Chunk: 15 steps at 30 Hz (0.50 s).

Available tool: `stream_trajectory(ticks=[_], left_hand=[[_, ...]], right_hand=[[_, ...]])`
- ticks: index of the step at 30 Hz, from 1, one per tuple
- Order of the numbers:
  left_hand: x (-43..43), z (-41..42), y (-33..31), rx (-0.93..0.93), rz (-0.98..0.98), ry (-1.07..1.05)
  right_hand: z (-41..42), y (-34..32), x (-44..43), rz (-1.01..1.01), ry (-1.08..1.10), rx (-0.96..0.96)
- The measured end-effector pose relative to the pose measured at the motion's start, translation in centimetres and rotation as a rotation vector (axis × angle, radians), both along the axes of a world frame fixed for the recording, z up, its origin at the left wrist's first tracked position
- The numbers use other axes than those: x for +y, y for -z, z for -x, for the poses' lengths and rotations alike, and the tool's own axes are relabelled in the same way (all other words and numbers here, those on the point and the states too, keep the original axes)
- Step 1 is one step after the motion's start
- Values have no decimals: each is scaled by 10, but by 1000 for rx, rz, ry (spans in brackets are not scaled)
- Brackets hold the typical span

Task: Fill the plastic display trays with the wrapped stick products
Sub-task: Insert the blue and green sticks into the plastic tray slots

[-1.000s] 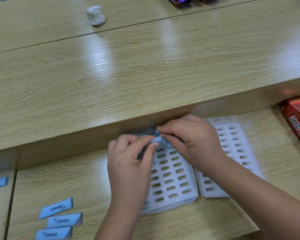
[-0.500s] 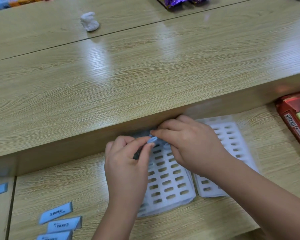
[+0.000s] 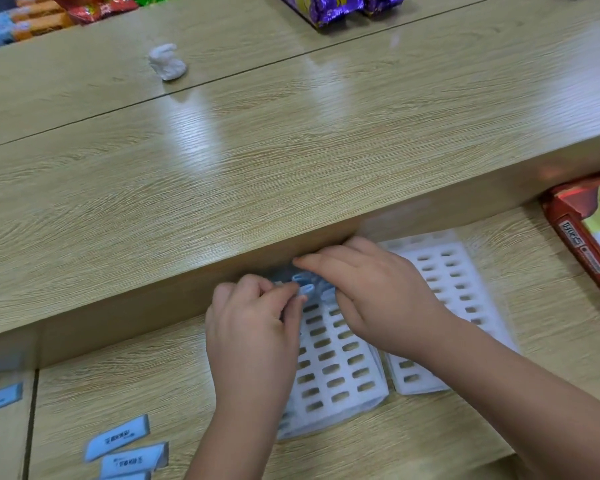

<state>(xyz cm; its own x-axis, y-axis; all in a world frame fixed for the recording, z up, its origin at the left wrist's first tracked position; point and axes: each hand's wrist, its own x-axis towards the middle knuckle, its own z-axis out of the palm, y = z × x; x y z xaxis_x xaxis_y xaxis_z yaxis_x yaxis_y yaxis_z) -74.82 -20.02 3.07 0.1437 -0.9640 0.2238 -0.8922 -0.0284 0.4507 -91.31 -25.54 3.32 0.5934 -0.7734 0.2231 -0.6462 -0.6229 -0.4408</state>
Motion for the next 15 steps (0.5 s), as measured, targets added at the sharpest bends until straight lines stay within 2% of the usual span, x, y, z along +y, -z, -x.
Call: stream_trajectory(ticks=[3,6,8,11,15], left_hand=[[-5,3,-8,-162,-76,14],[-7,4,-14,-185,-138,16],[-4,-3,-17,-115,-174,8],[17,-22,-19,114,-130,-29],[80,-69,-10,307,-35,-214]], right_hand=[[3,1,3,59,-26,19],[5,4,7,110,-33,85],[2,3,10,129,-18,95],[-7,1,20,163,54,42],[-39,-5,54,177,60,-57]])
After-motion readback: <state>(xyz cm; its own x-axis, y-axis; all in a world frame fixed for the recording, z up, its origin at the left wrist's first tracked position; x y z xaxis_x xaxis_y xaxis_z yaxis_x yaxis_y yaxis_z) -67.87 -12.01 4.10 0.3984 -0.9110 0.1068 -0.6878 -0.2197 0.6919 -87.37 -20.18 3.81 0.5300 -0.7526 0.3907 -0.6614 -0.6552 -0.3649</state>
